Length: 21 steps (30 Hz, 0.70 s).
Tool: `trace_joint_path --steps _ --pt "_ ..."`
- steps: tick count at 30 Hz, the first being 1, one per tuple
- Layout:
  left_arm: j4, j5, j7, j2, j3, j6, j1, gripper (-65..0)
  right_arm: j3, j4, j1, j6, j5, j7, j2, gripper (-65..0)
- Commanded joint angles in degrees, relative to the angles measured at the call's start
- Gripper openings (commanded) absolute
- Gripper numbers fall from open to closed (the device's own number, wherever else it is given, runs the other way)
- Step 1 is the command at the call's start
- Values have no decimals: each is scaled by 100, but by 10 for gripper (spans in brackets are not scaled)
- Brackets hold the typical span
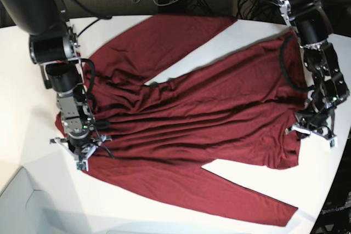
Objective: Layout the t-shirt on the table in an organized manner, then fold the t-shirt properly
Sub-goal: 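Lift and shake the shirt body with both grippers to flatten it, then lower the shirt with both grippers and smooth the hem flat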
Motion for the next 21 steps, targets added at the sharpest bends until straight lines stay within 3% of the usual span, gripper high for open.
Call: trace_joint_path --steps 1,4,7,11,15,21 --pt "139 -55 -79 -4 -9 -2 -122 -597 20 391 116 -91 -14 82 24 -650" --pt "78 -3 -88 66 44 16 -447 -597 20 1138 -139 -74 -14 -190 -2 -650" --pt "-714 6 -106 189 44 25 -922 -597 -6 1507 -200 -74 -14 -393 -90 -650" --pt "-2384 41 -958 154 150 33 -1511 -597 -15 1542 -191 -74 -32 -454 -195 -650" --pt "-3245 287 -1741 5 642 33 -1616 -597 -15 1507 -104 -65 -32 -428 -213 -650" --pt "-3254 340 -1785 -180 756 33 -1220 -597 -24 1507 -24 -65 -32 -419 -318 -650"
